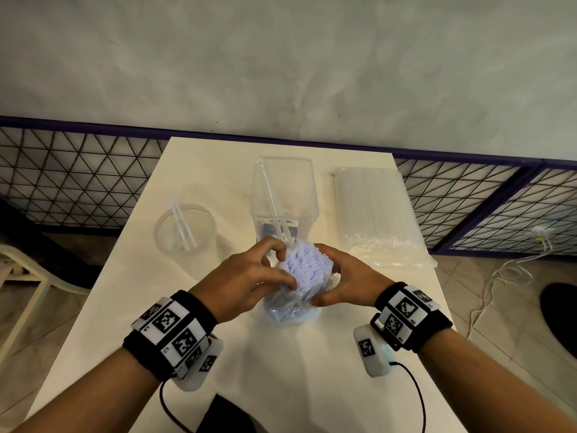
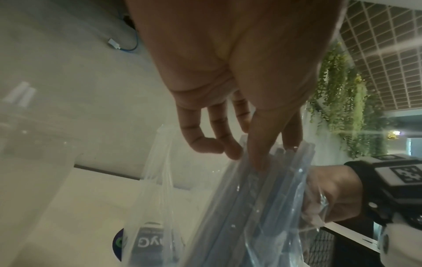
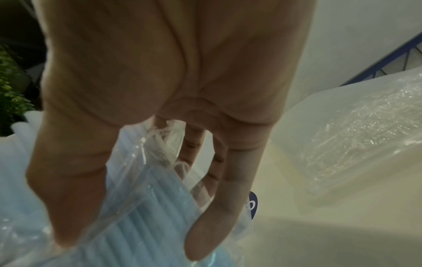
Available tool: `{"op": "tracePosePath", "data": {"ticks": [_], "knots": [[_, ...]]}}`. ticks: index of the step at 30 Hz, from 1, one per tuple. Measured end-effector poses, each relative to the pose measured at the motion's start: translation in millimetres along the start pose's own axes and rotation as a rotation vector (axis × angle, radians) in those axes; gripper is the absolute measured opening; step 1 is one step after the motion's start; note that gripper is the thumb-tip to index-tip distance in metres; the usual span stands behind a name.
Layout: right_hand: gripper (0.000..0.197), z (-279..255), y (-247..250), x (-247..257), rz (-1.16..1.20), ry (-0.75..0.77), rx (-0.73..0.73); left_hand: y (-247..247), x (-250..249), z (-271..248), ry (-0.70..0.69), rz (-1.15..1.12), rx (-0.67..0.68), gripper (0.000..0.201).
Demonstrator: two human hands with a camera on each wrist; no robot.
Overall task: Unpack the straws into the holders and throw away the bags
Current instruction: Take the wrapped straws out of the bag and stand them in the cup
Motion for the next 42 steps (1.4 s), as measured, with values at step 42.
{"op": "tracePosePath", "data": {"ticks": [42], "knots": [[0.081, 3, -22, -5, -0.017, 0.032, 0.014, -50, 76, -44, 0.402, -0.373, -0.185, 0.031]]}}
Point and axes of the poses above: each hand's wrist, its own z-axis towards the middle knuckle, its own y-axis out of the back of the hand, x = y × z, the point moved 8 cm from there along z, towards the middle knuckle, and after that the axes turned 3 degrees about x, right-handed, at the moved point
